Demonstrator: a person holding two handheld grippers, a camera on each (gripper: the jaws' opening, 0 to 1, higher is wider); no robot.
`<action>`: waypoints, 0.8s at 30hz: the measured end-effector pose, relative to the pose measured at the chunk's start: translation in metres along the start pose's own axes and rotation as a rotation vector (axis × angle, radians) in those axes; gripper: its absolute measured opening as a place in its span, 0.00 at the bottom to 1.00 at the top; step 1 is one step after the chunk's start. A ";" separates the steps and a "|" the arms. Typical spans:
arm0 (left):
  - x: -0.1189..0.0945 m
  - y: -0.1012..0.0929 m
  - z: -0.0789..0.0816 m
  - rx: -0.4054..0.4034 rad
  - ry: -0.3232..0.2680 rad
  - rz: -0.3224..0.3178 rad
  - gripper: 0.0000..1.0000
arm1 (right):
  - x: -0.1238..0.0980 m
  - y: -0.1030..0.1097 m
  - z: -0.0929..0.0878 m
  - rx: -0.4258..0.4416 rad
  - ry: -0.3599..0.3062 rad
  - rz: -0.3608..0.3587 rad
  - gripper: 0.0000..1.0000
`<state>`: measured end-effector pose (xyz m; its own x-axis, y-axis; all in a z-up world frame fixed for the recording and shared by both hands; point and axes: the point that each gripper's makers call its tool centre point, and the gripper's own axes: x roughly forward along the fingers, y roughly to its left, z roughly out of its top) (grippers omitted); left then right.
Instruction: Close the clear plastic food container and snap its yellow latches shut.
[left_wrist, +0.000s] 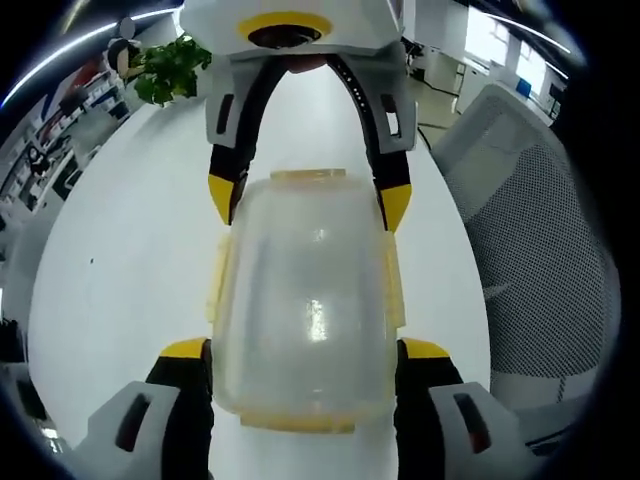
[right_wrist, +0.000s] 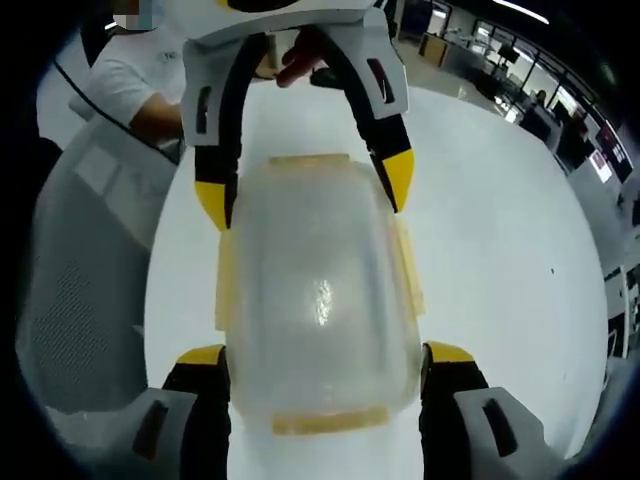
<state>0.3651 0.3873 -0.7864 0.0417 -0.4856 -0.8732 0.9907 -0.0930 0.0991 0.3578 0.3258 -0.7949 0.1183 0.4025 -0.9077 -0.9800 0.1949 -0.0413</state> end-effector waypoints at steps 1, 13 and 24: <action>-0.001 0.000 -0.002 -0.002 -0.001 0.001 0.74 | 0.001 0.000 0.002 0.001 -0.005 0.000 0.78; -0.002 0.000 -0.004 -0.009 -0.008 0.015 0.74 | 0.002 0.001 0.005 -0.006 -0.001 0.005 0.78; -0.001 0.001 -0.003 -0.008 -0.015 0.003 0.75 | 0.003 -0.001 0.005 0.002 0.000 0.004 0.79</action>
<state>0.3660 0.3905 -0.7867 0.0428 -0.4985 -0.8658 0.9916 -0.0846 0.0977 0.3594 0.3309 -0.7955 0.1141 0.4036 -0.9078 -0.9802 0.1947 -0.0366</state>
